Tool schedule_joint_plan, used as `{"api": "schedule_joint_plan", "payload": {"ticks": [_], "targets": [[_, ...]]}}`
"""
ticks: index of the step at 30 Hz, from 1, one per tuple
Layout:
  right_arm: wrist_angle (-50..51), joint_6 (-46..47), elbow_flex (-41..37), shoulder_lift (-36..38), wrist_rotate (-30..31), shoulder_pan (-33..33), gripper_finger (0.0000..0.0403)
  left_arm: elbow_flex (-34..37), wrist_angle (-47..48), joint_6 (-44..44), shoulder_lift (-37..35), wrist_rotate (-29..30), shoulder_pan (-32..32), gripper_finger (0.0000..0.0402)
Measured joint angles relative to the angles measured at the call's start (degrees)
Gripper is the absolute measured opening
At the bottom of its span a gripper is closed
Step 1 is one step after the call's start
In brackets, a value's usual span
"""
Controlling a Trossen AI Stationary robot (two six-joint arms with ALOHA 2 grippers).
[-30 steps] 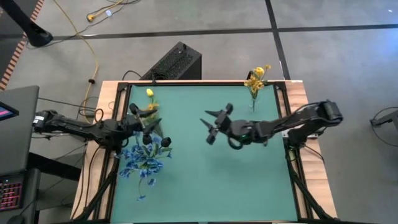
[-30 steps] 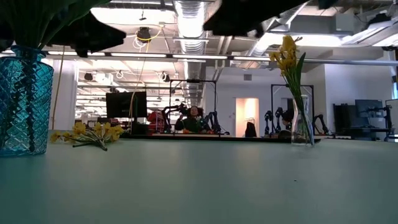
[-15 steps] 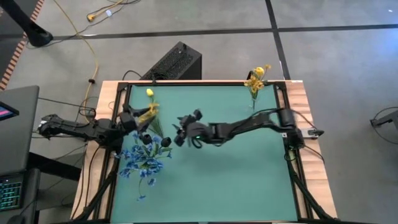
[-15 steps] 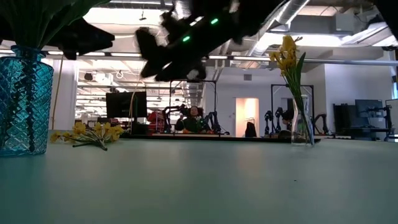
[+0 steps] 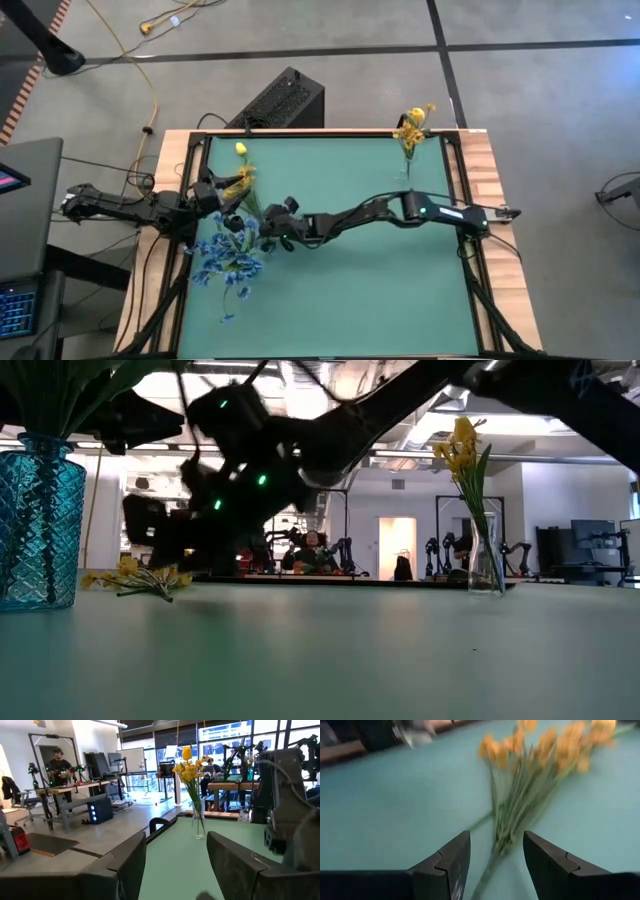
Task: Sort flowers into vase by color
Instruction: Put the yellow flowers into the transparent flower vase
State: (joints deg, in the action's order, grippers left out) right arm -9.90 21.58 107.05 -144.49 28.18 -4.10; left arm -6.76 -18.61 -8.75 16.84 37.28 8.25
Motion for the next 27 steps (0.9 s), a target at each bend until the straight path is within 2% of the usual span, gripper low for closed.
{"api": "schedule_joint_plan", "payload": {"ticks": [3,9,15,18,25,27], "targets": [[5.4,1.9,2.6,-1.9,0.0,0.0,0.0207,0.0,0.0,0.0,0.0,0.0,0.0,0.0199],[8.8,5.2,3.2,-2.8,-1.8,-0.4,0.0207,0.0,0.0,0.0,0.0,-0.1,0.0,0.0199],[14.0,4.9,3.3,-2.7,0.0,-1.5,0.0198,0.0,0.0,0.0,0.0,-0.1,0.0,0.0199],[16.1,5.0,3.3,-2.6,0.3,-1.8,0.0167,0.0,0.0,0.0,0.0,-0.1,0.0,0.0199],[22.2,5.0,3.2,-0.5,-0.8,-2.2,0.0038,0.0,0.0,0.5,0.0,-0.1,0.0,0.0199],[26.9,5.0,3.0,1.5,-1.3,-2.2,0.0032,0.0,0.0,0.6,0.0,-0.1,0.0,0.0199]]}}
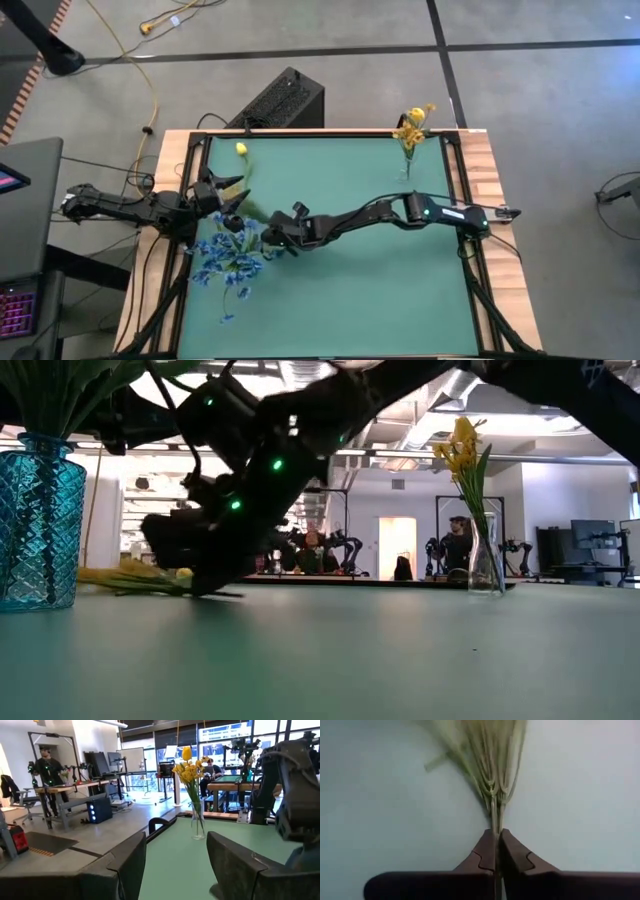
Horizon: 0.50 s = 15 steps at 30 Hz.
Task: Sort flowers into vase by color
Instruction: Put the yellow flowers into the transparent flower vase
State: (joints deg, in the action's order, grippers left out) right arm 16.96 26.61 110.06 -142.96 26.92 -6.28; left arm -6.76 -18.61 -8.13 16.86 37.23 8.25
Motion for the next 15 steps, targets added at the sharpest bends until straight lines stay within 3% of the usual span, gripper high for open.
{"api": "schedule_joint_plan", "payload": {"ticks": [3,8,11,15], "targets": [[6.5,-0.4,-0.3,3.2,2.3,-0.5,0.0032,0.0,0.3,0.4,0.0,0.0,0.0,0.0199],[17.4,-0.2,-1.4,11.1,12.6,-1.4,0.0032,0.0,1.6,0.9,0.0,0.0,0.0,0.0199],[19.4,2.0,-7.0,16.4,13.6,-1.2,0.0032,0.0,2.2,1.0,0.0,0.0,0.0,0.0199],[18.1,8.6,-20.0,26.3,15.9,-1.4,0.0032,0.0,2.8,1.4,0.0,-0.1,0.0,0.0199]]}}
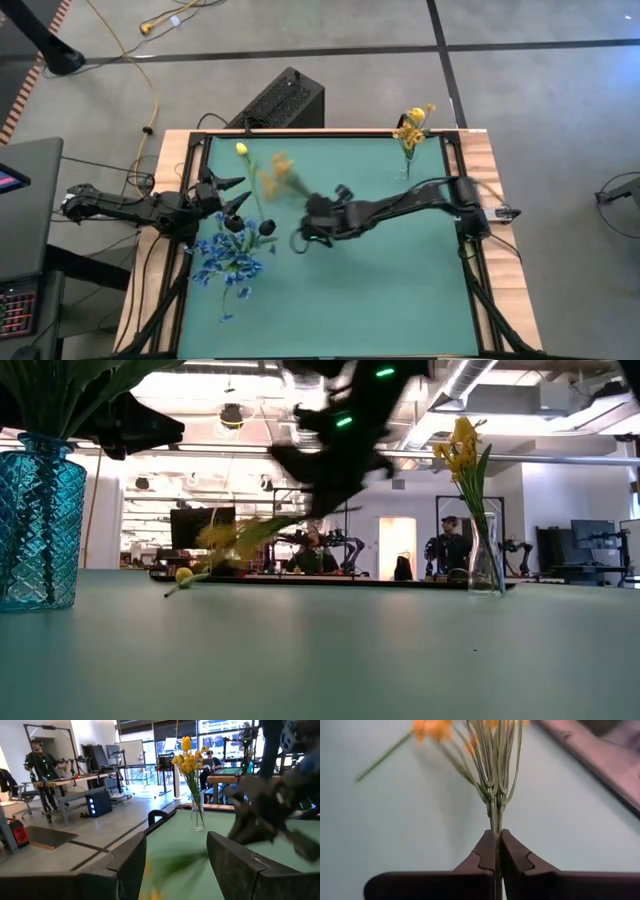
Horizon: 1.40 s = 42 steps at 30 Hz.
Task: Sort flowers into vase by color
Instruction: Put the yellow flowers into the transparent flower vase
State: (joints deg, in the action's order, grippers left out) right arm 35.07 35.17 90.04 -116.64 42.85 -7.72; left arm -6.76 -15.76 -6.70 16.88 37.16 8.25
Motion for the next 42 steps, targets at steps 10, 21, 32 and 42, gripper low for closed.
{"api": "schedule_joint_plan", "payload": {"ticks": [10,21,32,42], "targets": [[-21.4,26.6,-38.9,22.1,3.6,-7.0,0.0032,0.0,-0.6,0.3,0.0,-1.0,0.0,0.0199],[-12.7,41.6,-45.4,23.0,-5.1,-15.4,0.0048,0.0,-1.9,0.3,0.0,-1.0,0.0,0.0199],[-1.9,33.8,-38.9,23.0,-19.7,-10.5,0.0155,0.0,-2.0,0.5,0.0,-0.9,0.0,0.0199],[-4.4,20.4,-34.7,22.9,-23.5,-2.1,0.0292,0.0,-2.0,0.5,0.0,-0.9,0.0,0.0199]]}}
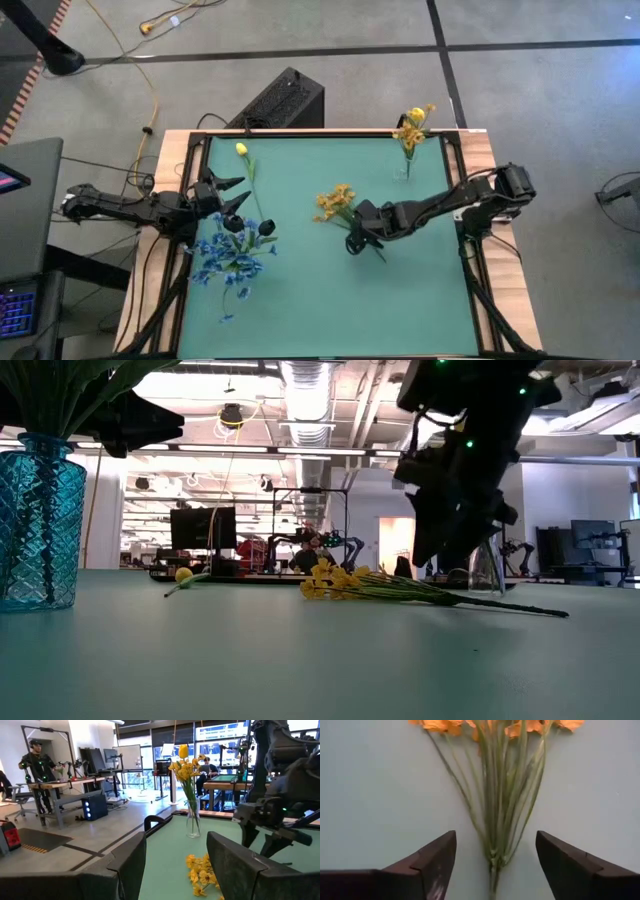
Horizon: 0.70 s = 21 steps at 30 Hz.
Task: Sort flowers into vase by color
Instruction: Put the yellow flowers into the transparent flower vase
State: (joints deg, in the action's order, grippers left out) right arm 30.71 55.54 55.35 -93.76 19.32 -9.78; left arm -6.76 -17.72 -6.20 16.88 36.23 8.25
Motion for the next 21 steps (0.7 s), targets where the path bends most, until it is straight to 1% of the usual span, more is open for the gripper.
{"api": "schedule_joint_plan", "payload": {"ticks": [3,7,12,15,18,21], "targets": [[0.8,-0.7,-0.1,-0.4,-1.5,1.6,0.0311,0.0,0.0,0.0,0.0,0.0,0.0,0.0199],[-0.9,-2.1,-0.3,-1.4,-3.4,2.7,0.0319,0.0,0.0,-0.6,0.0,0.0,0.0,0.0199],[-3.1,-3.0,-0.2,-6.5,-5.3,2.8,0.0318,0.0,0.0,-0.7,0.0,0.0,0.0,0.0199],[-2.7,-3.2,0.8,-9.5,-5.2,2.8,0.0318,0.0,0.0,-0.8,0.1,0.0,0.0,0.0199],[-0.8,-3.3,2.6,-12.2,-5.8,2.8,0.0316,0.0,0.0,-0.7,0.1,-0.1,0.0,0.0199],[2.2,-3.5,5.1,-13.5,-6.6,2.7,0.0301,0.0,0.0,-0.6,0.1,-0.3,0.0,0.0199]]}}
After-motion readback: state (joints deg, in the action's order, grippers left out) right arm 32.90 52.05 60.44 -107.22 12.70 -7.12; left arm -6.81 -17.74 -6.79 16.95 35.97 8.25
